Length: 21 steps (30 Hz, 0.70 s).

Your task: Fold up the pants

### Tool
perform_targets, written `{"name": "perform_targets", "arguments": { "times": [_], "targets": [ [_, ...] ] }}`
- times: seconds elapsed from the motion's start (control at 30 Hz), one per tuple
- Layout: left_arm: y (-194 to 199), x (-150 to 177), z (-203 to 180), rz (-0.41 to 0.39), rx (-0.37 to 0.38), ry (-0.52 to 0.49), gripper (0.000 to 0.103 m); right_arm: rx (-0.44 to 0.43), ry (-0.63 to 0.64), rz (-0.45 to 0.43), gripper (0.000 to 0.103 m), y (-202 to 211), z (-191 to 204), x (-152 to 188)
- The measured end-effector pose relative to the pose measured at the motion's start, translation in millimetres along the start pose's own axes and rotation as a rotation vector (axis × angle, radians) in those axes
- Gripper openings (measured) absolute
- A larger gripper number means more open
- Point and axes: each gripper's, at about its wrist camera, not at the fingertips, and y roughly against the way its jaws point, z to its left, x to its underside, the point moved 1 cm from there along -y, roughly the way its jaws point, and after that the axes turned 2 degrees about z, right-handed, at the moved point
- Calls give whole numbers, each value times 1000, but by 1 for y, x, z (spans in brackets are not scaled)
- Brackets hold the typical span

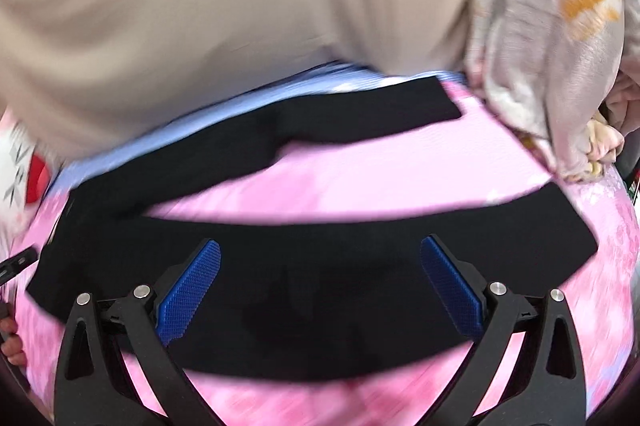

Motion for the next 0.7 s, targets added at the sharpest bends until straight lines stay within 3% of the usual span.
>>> {"name": "perform_targets", "arguments": {
  "times": [0.1,0.17,0.33,0.43,0.7],
  "targets": [
    [-21,-41,25,-46,-121,-2,98,53,-11,-12,98,-32,-45,-46],
    [-40,-66,39,-50,-149,0,98,92,14,-9,98,-62,-67,-77],
    [-102,-115,78,49,-195,32,98,149,49,24,98,-131,-104,-131],
    [-137,-139,101,79,-257,45,98,178,68,45,98,-166,-116,-152],
    [-207,-170,146,205,-285,118,98,173,43,140,98,-230,-143,-180]
  ]
}}
